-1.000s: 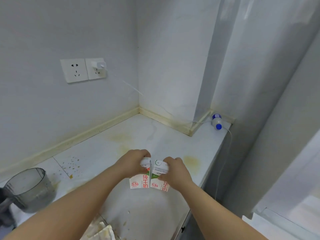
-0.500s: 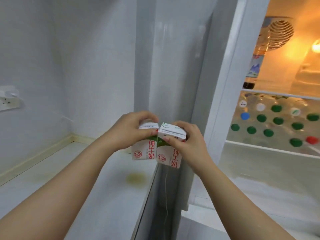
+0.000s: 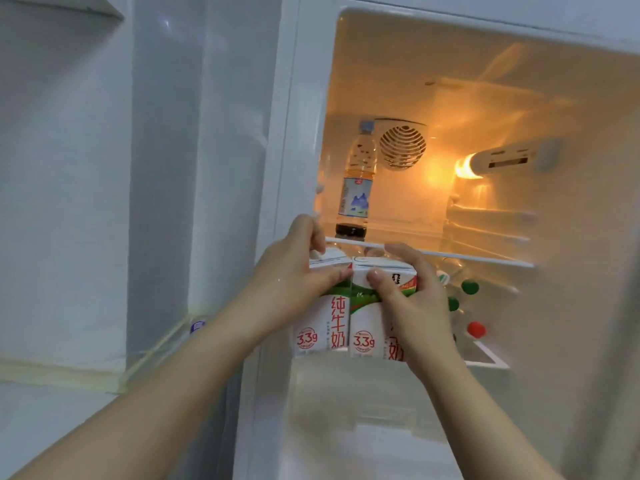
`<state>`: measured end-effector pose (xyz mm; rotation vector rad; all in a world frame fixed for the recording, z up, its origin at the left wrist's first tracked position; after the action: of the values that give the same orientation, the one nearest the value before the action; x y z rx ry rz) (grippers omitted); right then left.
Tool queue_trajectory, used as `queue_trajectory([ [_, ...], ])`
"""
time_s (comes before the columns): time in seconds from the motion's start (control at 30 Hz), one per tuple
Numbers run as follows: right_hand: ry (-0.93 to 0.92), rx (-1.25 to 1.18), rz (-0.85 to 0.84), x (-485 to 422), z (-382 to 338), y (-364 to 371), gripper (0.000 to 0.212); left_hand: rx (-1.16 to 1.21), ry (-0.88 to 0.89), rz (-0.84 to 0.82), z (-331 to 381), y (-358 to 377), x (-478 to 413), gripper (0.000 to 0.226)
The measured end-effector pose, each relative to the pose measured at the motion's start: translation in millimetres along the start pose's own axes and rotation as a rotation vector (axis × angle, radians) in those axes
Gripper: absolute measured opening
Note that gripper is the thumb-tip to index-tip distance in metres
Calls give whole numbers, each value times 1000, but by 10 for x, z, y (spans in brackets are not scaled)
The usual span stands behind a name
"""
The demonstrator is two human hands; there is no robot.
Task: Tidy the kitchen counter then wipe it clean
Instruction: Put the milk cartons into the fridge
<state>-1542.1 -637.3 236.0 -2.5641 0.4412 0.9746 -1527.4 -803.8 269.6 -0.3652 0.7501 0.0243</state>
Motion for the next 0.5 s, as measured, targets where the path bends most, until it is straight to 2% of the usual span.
queue_trajectory([
  [0.2,-30,75,97,-625,278,-624,26,16,103,5,245,717,-667,32],
  [0.33,-89,133,163,-1095,293,-832,27,93,167,39,352,933,-1097,37],
  [0.5,-112,149,240,-1602,355,-936,32,42,245,85,408,1119,-1619,45],
])
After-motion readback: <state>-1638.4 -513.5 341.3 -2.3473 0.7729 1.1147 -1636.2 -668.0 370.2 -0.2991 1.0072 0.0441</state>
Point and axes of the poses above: each hand's wrist, its own x-axis away from the middle knuckle, its own y-axis out of the palm, z = x × y, the point moved 6 cm from there along -x, towards the middle knuckle, and after that the axes turned 15 degrees about x, right-handed, at the moved point
